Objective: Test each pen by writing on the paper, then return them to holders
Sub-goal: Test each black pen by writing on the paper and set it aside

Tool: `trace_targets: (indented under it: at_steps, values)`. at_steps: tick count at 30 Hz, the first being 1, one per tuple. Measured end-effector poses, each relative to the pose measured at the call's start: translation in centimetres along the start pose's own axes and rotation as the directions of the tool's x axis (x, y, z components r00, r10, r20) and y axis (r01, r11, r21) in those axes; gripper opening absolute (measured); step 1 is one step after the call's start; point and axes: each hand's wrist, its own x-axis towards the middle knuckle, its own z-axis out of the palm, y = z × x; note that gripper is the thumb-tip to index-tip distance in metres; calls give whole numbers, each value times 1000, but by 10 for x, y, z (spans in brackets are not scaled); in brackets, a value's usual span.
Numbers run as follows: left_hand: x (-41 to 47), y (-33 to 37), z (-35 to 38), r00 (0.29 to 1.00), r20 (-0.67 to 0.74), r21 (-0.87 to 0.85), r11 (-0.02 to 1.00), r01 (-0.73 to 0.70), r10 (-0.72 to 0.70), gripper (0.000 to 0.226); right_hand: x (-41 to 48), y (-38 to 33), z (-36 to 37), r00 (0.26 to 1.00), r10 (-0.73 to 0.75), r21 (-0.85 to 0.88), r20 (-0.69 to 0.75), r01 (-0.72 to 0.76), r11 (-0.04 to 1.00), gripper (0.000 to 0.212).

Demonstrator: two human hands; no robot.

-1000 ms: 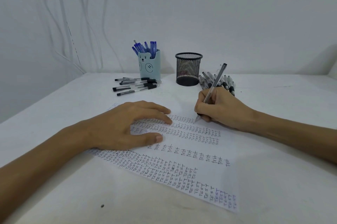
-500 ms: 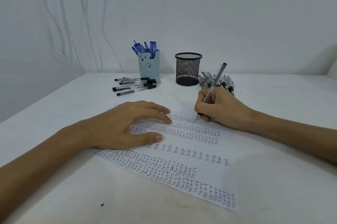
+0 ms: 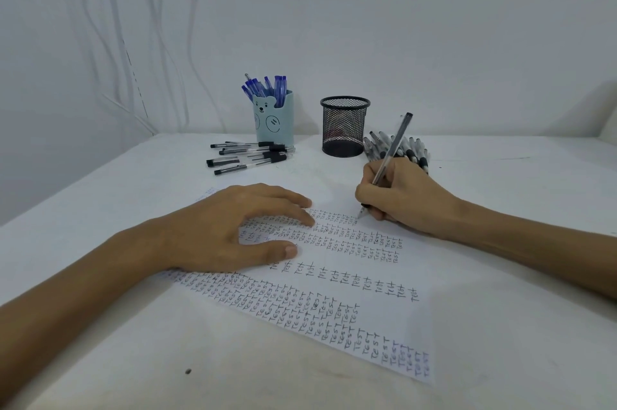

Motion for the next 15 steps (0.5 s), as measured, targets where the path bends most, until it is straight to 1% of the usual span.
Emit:
trace_targets:
  at_steps: [1,2,3,5,7,9,10,12,13,15]
  values:
    - [0,0,0,1000,0,-6,1000,7,-7,41,0,0,0,1000,10,5,-14,-10,1000,26]
    - [0,0,0,1000,-3,-14,1000,18,-18,40,0,0,0,999,32,45,-32,-30,999,27]
    - [0,-1,0,999,-13,-17,999,32,-32,40,1,-1,-1,997,67,129,-46,-61,990,28]
    - [0,-6,0,997,-57,8,998,56,-55,41,4,-1,-3,988,151,322,-36,-131,938,30]
    - [-1,-13,-1,988,-118,47,993,108,-102,47,6,0,-4,982,191,429,-10,-168,887,38]
    - [-3,-24,-4,971,-168,83,979,185,-169,54,8,4,-4,986,165,448,3,-148,881,46]
    - [-5,-29,-6,961,-182,103,968,228,-207,57,8,5,-3,991,132,445,12,-123,887,45]
    - [-8,-40,-10,939,-194,127,942,310,-283,63,6,6,-3,997,68,428,28,-74,901,36]
    - [-10,-44,-11,929,-200,134,930,342,-312,66,5,7,-4,998,49,428,32,-59,902,33]
    - [-13,-52,-11,917,-201,131,918,373,-344,72,5,6,-5,998,49,461,34,-59,885,34]
